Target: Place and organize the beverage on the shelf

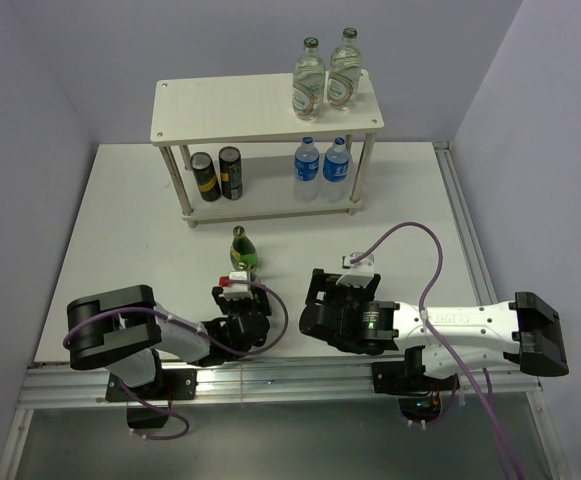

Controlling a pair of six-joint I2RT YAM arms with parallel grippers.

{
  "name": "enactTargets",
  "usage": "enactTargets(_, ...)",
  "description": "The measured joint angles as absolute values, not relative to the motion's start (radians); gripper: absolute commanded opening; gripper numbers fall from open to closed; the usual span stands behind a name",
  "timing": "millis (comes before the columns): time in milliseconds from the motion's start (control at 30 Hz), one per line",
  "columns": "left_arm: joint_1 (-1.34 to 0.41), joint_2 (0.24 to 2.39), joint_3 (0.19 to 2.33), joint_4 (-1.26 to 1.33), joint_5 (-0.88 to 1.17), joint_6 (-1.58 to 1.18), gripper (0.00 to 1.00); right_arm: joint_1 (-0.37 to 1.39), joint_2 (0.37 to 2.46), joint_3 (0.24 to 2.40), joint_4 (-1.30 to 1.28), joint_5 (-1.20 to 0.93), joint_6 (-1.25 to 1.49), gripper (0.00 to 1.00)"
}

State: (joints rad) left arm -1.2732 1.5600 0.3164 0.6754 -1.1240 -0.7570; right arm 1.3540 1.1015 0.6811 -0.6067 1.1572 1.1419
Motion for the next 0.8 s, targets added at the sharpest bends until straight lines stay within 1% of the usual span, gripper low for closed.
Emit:
enactTargets(67,-1.266,1.564,0.317,0.685,-1.123,-0.749,0.17,1.354,1.102,0.680,-0.599,1.156,1.134,1.00)
enactTargets(100,-1.263,1.565,0.317,0.685,-1.122,-0.748,0.07,1.354,1.102,0.680,-0.594,1.157,1.132,1.00)
enactTargets(133,-1.262,1.565,0.318,0.683,-1.123,-0.748,0.02,1.354,1.102,0.680,-0.591,1.157,1.130,1.00)
enactTargets(167,-1.261,1.565,0.319,0.680,-1.123,-0.749,0.00,1.354,1.102,0.680,-0.590,1.157,1.128,1.00)
enactTargets(267,-1.260,1.559,0.335,0.634,-1.126,-0.766,0.00,1.353,1.102,0.679,-0.587,1.157,1.127,1.00)
enactTargets(367,-1.258,1.526,0.365,0.516,-1.115,-0.803,0.00,1.352,1.101,0.679,-0.587,1.157,1.127,1.00)
enactTargets(533,-1.256,1.406,0.402,0.256,-1.062,-0.828,0.00,1.352,1.091,0.669,-0.580,1.158,1.124,1.00)
enactTargets(667,-1.256,1.304,0.434,0.121,-1.040,-0.813,0.00,1.352,1.087,0.661,-0.574,1.157,1.119,1.00)
enactTargets(800,-1.255,1.221,0.465,0.047,-1.043,-0.787,0.00,1.352,1.086,0.661,-0.568,1.158,1.117,1.00)
